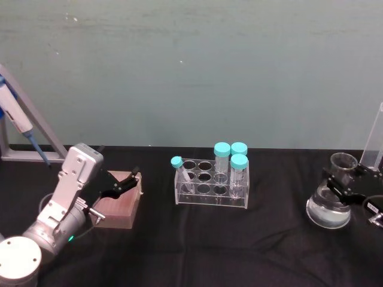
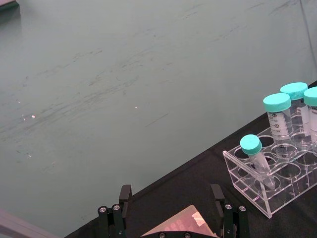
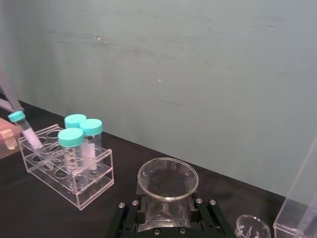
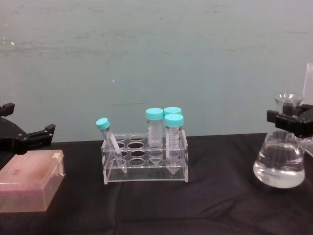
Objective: Place the experimental apparatus aside using one hand.
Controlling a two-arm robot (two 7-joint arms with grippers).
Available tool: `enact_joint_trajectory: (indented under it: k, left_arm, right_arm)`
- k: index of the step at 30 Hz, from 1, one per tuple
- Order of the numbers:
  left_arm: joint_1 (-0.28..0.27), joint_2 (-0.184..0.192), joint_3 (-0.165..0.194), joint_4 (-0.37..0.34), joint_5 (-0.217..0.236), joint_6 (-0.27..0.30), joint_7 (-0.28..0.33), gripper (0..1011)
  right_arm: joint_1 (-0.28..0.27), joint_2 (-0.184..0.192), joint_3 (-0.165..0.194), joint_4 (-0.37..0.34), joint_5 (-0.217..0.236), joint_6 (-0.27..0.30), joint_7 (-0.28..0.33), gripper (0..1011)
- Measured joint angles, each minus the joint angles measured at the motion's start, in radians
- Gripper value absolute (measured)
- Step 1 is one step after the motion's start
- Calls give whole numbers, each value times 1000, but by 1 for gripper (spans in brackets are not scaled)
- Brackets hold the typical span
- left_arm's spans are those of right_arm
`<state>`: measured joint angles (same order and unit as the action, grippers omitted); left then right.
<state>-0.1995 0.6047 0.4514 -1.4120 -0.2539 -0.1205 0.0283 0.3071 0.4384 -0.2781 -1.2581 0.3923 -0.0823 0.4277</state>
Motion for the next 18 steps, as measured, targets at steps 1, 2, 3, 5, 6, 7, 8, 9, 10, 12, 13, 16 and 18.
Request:
enact_joint_trajectory:
  k: [1,2,3,5,6,7,8,9,10,12,13,16,18]
  left_arm:
    - [0,0,0,0,0,0,0,1000]
    - [0,0,0,0,0,0,0,1000]
    - [0,0,0,0,0,0,0,1000]
    - [0,0,0,0,0,0,0,1000]
    - [0,0,0,0,0,0,0,1000]
    - [0,0,0,0,0,0,0,1000]
    - [0,0,0,0,0,0,0,1000]
    - [0,0,0,0,0,0,0,1000]
    - [0,0,0,0,0,0,0,1000]
    - [0,0,0,0,0,0,0,1000]
    - [0,0,0,0,0,0,0,1000]
    - [0,0,0,0,0,0,0,1000]
    - [0,0,0,0,0,0,0,1000]
  right_arm:
    - [1,-3,6,7,-5,0,-3,452]
    - [2,-5,9,10,-7,0,-4,452]
    - [3,-6,11,13,-8,0,-6,452]
    - [4,-9,16,18,-12,1,-9,452]
    - [5,-12,21,23,-15,2,-12,452]
    - [5,-13,24,25,-17,2,-13,452]
    - [6,-15,28,30,-20,4,-16,452]
    - [7,-17,31,32,-21,4,-18,452]
    - [8,-18,33,35,-22,5,-19,452]
    - [9,-20,38,39,-25,6,-22,452]
    - [10,-21,41,41,-27,7,-23,452]
    - [11,-26,53,51,-32,9,-31,452]
    - [11,-28,58,54,-34,10,-34,452]
